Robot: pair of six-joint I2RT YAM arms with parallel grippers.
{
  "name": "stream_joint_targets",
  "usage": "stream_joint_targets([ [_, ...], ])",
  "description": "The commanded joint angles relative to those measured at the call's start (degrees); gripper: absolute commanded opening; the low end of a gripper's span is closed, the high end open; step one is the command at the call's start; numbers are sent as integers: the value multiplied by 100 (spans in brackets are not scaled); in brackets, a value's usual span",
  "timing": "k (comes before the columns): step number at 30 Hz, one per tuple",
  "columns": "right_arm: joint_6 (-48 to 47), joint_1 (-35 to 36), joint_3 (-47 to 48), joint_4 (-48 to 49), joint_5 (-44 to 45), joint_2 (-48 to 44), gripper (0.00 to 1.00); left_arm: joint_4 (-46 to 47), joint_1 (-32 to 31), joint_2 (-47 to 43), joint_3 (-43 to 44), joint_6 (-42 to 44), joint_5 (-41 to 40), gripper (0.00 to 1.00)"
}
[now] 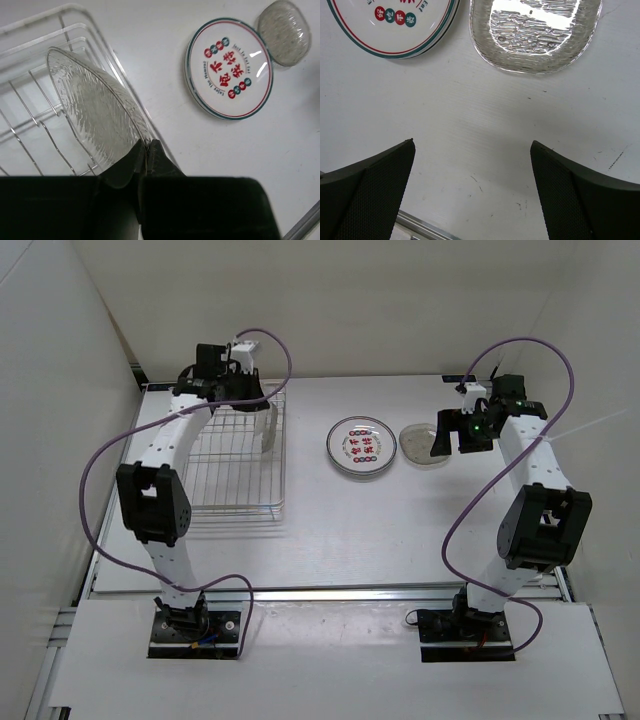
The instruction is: Unload the plates from the dish rack
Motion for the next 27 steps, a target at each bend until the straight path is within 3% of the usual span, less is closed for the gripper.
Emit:
stream_joint_targets([
  [1, -18, 13, 337, -120, -112, -243, 100, -759, -12, -1095, 606, 977, -452, 11],
  [3, -18, 13, 443, -190, -112, -243, 100, -1112, -240, -1490, 668, 1575, -628, 11],
  [4, -18, 13, 592, -286, -112, -190, 100, -1479, -363, -1814, 581, 2266, -889, 11],
  [7, -79, 13, 1222, -785, -488, -67, 100, -1842, -1257, -2360, 239, 3166, -1758, 11],
  [8, -79, 13, 1426, -927, -568, -67, 100, -2052, -2000, -2614, 20, 3665, -2728, 11],
  [10, -132, 13, 1987, -1165, -718, 4, 100, -2404, -2759, -2670, -78, 4116, -3682, 11],
  [13, -325, 153, 2455, -1596, -1131, -49, 100, -2554, -4254, -2959, -911, 4881, -5929, 11],
  [16, -588, 688, 2834, -1878, -1150, -259, 100, -1787, -5608, -3520, -2789, 6110, -7398, 11],
  [17, -589, 1047, 2834, -1878, -1097, -338, 100, -1320, -5854, -3696, -3813, 7071, -7640, 11],
  [21, -589, 2006, 2519, -1738, -693, -664, 99, 642, -6629, -4269, -5130, 8773, -7888, 11],
  [23, -650, 2532, 2221, -1685, -526, -752, 98, 732, -6902, -4024, -5072, 8707, -7941, 11],
  [27, -651, 3080, 1675, -1307, -341, -928, 93, 319, -7175, -3294, -4071, 7697, -8011, 11],
])
